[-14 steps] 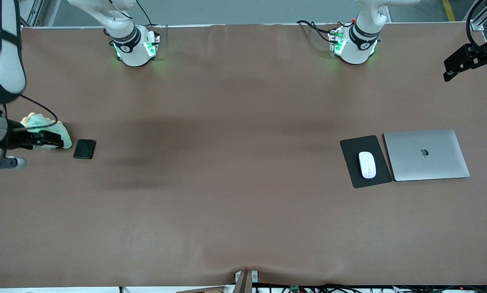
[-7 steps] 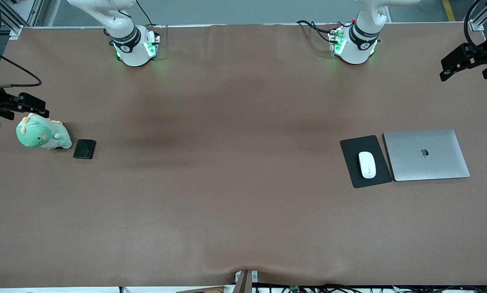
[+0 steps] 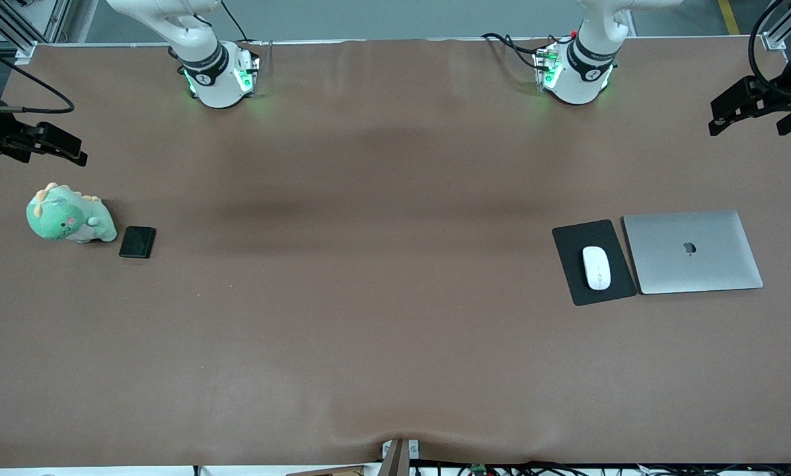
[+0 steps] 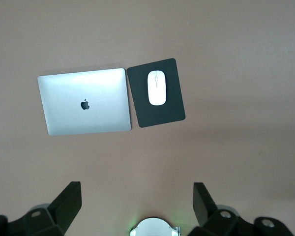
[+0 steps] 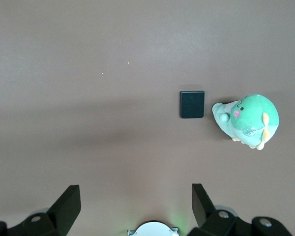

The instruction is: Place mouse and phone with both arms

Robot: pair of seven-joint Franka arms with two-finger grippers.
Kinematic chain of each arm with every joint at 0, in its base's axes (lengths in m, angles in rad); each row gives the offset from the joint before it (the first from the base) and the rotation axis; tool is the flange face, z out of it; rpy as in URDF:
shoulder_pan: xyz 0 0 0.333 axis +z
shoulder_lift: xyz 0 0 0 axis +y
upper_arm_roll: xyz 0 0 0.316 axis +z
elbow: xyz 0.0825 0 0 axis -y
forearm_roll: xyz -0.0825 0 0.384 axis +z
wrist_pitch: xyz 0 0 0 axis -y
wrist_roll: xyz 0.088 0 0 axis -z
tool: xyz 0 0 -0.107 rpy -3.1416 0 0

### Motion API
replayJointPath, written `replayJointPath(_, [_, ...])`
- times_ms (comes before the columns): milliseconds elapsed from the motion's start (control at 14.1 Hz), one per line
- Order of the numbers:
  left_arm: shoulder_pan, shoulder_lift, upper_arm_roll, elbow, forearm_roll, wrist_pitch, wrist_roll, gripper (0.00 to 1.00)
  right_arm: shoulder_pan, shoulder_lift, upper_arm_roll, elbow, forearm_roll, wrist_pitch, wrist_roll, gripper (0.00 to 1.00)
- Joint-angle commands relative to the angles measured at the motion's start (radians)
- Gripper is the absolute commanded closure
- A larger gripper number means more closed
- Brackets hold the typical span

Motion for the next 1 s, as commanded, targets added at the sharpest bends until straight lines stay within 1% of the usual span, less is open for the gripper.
replayJointPath(0, [0.003, -0.003, 0.007, -0.002, -0.004, -0.005, -0.012, 0.0, 0.016, -0.023, -0.023, -0.023, 0.026, 0.005, -0.004, 0.0])
replayJointPath(142, [0.015, -0.009, 0.006, -0.025, -0.009, 0.003, -0.016, 0.0, 0.002, -0.023, -0.029, -0.023, 0.073, 0.011, -0.05, 0.0])
replayJointPath(284, [0.031, -0.049, 0.004, -0.103, -0.018, 0.061, -0.021, 0.0, 0.003, -0.023, -0.029, -0.023, 0.073, 0.01, -0.052, 0.0])
replayJointPath(356, [0.031, -0.061, 0.003, -0.126, -0.02, 0.081, -0.033, 0.0, 0.003, -0.023, -0.029, -0.023, 0.073, 0.008, -0.052, 0.0])
replayJointPath(569, [0.029, -0.061, -0.003, -0.126, -0.02, 0.083, -0.091, 0.0, 0.006, -0.023, -0.031, -0.022, 0.067, 0.01, -0.052, 0.0])
replayJointPath(924, [0.026, -0.032, -0.003, -0.074, -0.02, 0.081, -0.079, 0.0, 0.01, -0.023, -0.025, -0.019, 0.059, 0.024, -0.053, 0.0])
